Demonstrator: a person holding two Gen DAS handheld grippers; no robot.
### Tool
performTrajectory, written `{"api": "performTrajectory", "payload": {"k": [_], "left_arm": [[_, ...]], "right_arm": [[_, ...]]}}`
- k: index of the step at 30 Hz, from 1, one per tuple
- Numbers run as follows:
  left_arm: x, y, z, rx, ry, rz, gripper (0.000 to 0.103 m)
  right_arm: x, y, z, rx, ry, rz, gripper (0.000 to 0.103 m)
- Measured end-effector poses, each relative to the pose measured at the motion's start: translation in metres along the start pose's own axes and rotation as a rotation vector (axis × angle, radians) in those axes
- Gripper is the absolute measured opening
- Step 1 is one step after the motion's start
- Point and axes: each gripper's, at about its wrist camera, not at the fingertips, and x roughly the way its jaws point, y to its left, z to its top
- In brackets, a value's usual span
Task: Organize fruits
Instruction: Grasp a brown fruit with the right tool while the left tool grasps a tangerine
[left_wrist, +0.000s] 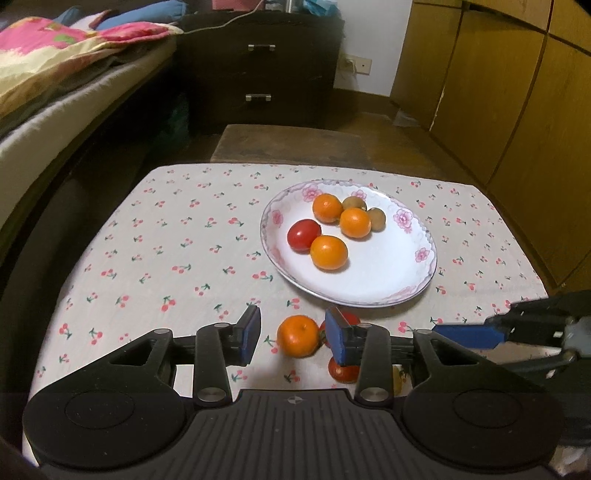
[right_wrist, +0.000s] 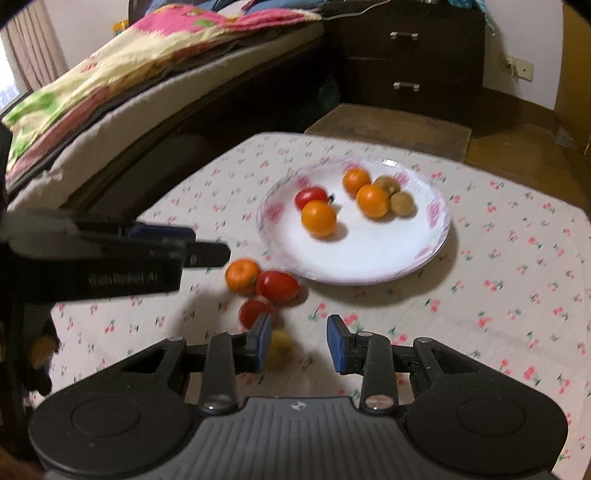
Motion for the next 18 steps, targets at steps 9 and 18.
{"api": "performTrajectory", "payload": {"k": [9,18], "left_arm": [[0.002,0.005,-0.004,0.002,0.014,-0.012,0.051],[0.017,0.008,-0.014,0.027,0.053,-0.019,0.052]], "right_arm": [[0.019,0.009,-0.009,-0.02,0.052,0.032,0.034],[0.032,0.012,-0.01,-0.04,0.08,0.039,0.034]]}}
